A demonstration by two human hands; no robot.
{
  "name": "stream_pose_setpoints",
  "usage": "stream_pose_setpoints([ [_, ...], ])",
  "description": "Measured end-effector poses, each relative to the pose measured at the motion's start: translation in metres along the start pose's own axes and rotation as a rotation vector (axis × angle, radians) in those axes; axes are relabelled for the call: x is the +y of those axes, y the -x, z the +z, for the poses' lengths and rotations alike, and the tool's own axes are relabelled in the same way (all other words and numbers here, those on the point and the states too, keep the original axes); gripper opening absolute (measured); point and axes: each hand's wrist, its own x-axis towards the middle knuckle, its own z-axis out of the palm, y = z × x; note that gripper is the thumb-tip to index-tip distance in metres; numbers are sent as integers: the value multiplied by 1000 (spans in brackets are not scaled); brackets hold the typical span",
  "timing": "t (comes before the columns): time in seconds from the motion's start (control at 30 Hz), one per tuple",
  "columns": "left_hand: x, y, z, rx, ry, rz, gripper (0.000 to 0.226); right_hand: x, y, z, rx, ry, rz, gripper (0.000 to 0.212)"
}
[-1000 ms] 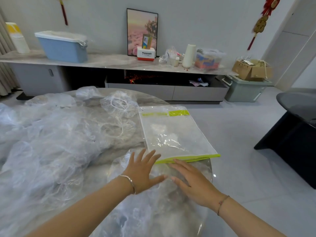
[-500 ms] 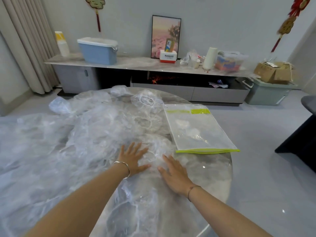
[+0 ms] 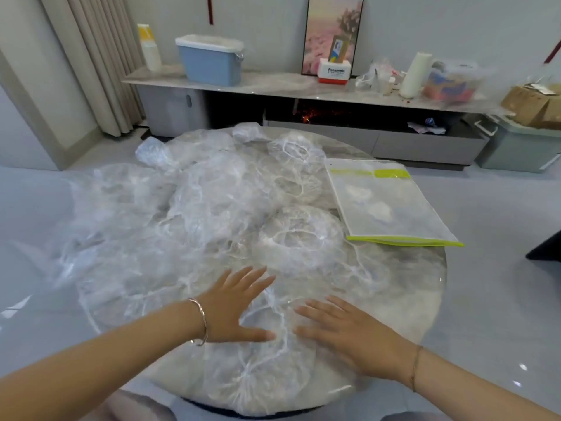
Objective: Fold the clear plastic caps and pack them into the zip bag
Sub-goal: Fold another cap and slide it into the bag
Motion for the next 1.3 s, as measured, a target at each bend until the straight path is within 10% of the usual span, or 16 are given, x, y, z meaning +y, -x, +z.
stream_pose_setpoints([
  [0.3,5,17,64,-54,-64,2,98,-22,-22,27,237,58,-192,30],
  [0.7,-8,31,31,159,618,-82,97,-24,-24,4,369,-1192,683,24],
  [0.9,-14,26,46,117,349,-22,106,-13,-32,16,418,-1285,915,33],
  [1.13,-14,8,51,555,464,-218,25,-13,-33,9,442,-1207,932,24],
  [1.3,-20,5,53,458,560,-365,30,-12,-27,11,431,-992,931,15],
])
